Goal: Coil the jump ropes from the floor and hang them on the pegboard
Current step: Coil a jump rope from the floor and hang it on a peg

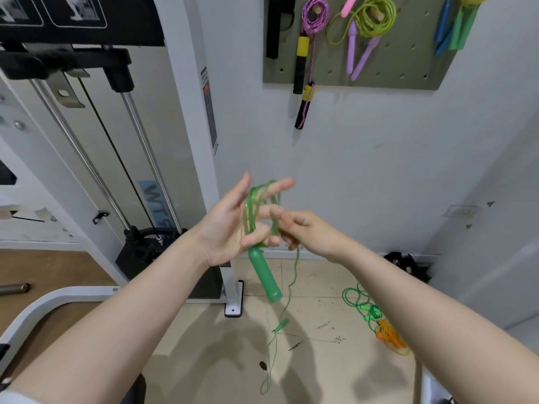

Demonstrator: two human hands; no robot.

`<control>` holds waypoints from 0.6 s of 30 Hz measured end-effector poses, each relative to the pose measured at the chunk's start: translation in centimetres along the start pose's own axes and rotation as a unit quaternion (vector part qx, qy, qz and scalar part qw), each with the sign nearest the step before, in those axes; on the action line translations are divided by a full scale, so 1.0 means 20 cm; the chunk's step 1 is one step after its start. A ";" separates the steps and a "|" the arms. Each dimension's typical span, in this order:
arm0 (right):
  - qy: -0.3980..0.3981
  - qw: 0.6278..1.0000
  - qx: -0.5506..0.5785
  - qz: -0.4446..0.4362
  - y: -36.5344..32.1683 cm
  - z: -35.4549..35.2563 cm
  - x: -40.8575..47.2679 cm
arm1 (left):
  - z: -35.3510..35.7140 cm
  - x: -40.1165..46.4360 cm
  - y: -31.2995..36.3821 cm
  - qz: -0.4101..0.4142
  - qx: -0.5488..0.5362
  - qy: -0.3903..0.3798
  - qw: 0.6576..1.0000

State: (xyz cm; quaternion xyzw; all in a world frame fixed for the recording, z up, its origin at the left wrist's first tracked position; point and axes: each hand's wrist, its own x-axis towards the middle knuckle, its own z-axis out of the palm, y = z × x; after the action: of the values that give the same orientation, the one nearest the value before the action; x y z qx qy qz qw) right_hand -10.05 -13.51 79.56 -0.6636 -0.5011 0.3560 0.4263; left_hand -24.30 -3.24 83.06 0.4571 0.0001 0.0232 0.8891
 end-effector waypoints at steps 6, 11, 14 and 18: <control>-0.156 0.953 -0.247 0.080 -0.03 0.08 -0.06 | -0.18 0.08 0.07 0.085 0.042 0.334 0.938; -0.057 0.938 -0.329 -0.094 -0.20 0.06 -0.07 | -0.32 0.10 -0.03 -0.023 0.120 0.394 0.911; 0.066 0.951 -0.283 -0.106 -0.23 0.00 -0.02 | -0.23 0.06 -0.08 -0.156 0.183 0.228 0.943; 0.218 0.967 -0.116 -0.055 -0.16 -0.10 0.06 | -0.06 0.05 0.00 -0.162 0.174 0.022 0.971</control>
State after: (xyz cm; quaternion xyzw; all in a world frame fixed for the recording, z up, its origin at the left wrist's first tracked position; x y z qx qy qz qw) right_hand -9.03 -12.44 83.20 -0.7415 -0.4696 0.1183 0.4645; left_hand -23.23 -2.19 82.37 0.5982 0.0981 -0.1112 0.7875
